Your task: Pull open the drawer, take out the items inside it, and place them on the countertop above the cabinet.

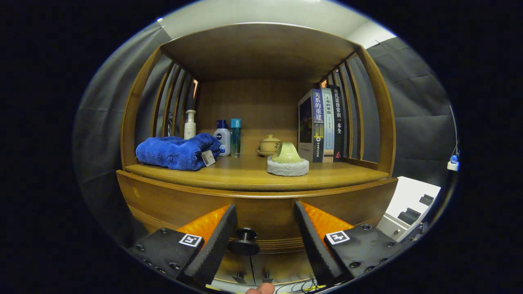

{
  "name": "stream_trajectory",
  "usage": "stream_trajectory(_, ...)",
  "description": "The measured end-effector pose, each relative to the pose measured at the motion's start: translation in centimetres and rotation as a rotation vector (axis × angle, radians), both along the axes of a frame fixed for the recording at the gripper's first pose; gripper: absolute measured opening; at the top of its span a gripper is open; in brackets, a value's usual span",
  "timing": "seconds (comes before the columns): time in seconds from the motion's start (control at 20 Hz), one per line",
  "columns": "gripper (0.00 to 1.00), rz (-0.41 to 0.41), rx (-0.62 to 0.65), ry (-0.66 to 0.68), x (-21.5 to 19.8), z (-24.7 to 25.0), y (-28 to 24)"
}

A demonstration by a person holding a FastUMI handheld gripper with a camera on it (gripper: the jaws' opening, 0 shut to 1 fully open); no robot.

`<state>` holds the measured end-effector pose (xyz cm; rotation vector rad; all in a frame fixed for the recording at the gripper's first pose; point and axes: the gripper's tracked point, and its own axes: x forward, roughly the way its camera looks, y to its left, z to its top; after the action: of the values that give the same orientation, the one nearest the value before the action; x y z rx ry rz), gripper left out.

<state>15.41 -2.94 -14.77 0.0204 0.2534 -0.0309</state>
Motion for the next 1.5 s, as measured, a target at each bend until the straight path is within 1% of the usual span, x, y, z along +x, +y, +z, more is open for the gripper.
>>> stream_trajectory(0.1,0.95,0.01,-0.024,-0.001,0.9,-0.1,0.1)
stream_trajectory(0.2,0.95,0.018,-0.061,0.005,0.9,-0.2,0.2)
stream_trajectory(0.4,0.95,0.018,-0.059,0.016,0.9,-0.5,0.4)
stream_trajectory(0.45,0.95,0.014,-0.075,0.024,0.7,-0.5,0.3)
stream_trajectory(0.5,0.95,0.006,-0.092,0.027,0.8,-0.3,0.2)
stream_trajectory(0.65,0.97,0.014,-0.103,-0.014,0.7,1.7,1.1)
stream_trajectory(0.8,0.97,-0.003,-0.099,-0.057,-0.4,3.9,0.5)
stream_trajectory(1.1,0.97,-0.045,-0.103,-0.106,-4.3,7.7,-0.6)
stream_trajectory(1.5,0.97,-0.108,-0.092,-0.15,-9.1,10.9,-2.0)
